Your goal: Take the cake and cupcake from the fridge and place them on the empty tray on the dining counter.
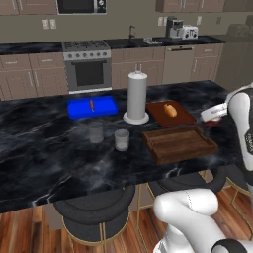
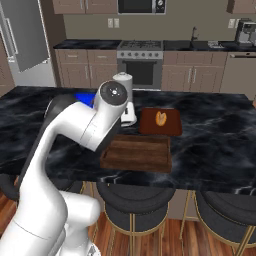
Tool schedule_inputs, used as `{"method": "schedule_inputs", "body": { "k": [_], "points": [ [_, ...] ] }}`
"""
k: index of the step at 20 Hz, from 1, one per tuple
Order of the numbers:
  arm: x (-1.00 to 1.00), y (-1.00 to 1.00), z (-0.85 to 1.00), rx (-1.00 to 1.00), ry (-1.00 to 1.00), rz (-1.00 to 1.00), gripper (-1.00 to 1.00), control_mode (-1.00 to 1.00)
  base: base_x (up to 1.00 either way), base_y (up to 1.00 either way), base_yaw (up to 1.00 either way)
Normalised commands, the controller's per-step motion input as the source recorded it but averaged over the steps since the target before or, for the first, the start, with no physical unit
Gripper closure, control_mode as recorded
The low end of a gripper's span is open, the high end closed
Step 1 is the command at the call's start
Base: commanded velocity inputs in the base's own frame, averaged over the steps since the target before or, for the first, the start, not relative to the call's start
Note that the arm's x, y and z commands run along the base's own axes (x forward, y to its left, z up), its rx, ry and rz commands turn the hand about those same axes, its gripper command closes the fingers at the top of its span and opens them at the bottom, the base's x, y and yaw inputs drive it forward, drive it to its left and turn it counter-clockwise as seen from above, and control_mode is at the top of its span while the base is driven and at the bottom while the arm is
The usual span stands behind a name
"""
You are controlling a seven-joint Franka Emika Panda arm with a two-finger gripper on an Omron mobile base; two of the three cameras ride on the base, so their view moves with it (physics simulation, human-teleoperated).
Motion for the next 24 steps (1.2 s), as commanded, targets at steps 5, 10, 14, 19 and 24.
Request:
{"method": "schedule_inputs", "body": {
  "k": [5,10,14,19,24],
  "points": [
    [0.49,0.00,-0.37,0.02,0.01,0.02,1.00,-1.00,0.00,0.00,0.00],
    [0.47,0.00,-0.50,0.02,0.02,0.02,1.00,-1.00,0.00,0.00,0.00],
    [0.45,0.00,-0.51,0.03,0.02,0.03,1.00,-1.00,0.00,0.00,0.00],
    [0.46,0.00,-0.38,0.01,0.06,0.02,1.00,-1.00,0.00,0.00,0.00],
    [0.43,0.00,-0.34,0.00,0.09,0.01,1.00,-1.00,0.00,0.00,0.00]
  ]
}}
